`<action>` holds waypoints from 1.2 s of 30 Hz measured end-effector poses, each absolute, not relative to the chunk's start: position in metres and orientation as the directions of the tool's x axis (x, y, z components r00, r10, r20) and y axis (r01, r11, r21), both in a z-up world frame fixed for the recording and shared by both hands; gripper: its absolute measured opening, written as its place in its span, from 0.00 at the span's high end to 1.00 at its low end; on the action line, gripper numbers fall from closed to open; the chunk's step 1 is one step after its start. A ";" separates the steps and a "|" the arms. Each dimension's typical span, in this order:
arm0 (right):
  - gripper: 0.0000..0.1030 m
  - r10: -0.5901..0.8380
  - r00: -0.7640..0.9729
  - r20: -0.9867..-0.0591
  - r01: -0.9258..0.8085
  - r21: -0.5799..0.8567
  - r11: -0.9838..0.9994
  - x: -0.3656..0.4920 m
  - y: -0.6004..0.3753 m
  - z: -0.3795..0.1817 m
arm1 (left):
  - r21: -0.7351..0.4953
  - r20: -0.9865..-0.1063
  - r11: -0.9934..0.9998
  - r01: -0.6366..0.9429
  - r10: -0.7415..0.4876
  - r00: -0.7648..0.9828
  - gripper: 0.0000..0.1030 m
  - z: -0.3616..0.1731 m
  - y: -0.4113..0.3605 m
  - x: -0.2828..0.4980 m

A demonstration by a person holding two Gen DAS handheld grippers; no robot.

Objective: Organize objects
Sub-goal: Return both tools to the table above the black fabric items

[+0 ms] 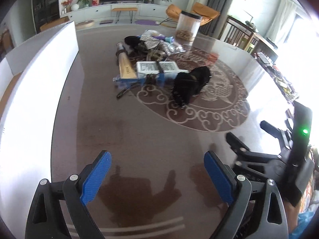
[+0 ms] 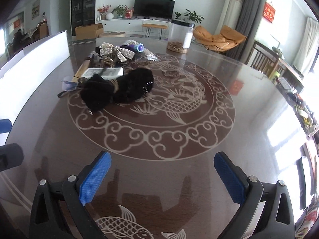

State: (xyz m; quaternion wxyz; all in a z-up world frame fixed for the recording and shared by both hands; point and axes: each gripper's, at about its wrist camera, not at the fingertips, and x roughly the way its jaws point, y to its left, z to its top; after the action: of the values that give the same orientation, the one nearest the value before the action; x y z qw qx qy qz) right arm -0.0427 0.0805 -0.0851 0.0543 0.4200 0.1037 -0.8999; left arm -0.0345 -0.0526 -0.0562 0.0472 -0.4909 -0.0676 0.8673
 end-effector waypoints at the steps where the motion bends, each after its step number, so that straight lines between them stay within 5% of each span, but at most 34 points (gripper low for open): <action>1: 0.00 -0.013 -0.638 -0.770 0.182 -0.135 -0.974 -0.044 0.083 -0.089 | -0.162 -0.844 -0.987 0.001 0.138 -0.518 0.08 -0.060 -0.055 -0.036; 20: 0.00 -0.052 -0.592 -0.804 0.172 -0.064 -0.983 -0.051 0.090 -0.111 | 0.014 -0.834 -0.999 0.042 -0.035 -0.550 0.06 -0.098 -0.056 -0.069; 22: 0.00 -0.059 -0.588 -0.807 0.173 -0.053 -0.984 -0.052 0.091 -0.111 | 0.012 -0.828 -0.999 0.047 -0.036 -0.560 0.00 -0.100 -0.057 -0.072; 36: 0.00 -0.094 -0.570 -0.816 0.178 -0.010 -0.984 -0.053 0.095 -0.113 | 0.007 -0.817 -0.999 0.051 -0.035 -0.576 0.00 -0.103 -0.058 -0.076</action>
State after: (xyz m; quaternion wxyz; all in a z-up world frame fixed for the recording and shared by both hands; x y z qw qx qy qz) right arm -0.0529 0.0947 -0.1127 0.0768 0.4574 0.0455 -0.8848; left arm -0.0764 -0.0581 -0.1034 -0.0243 -0.4597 -0.0086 0.8877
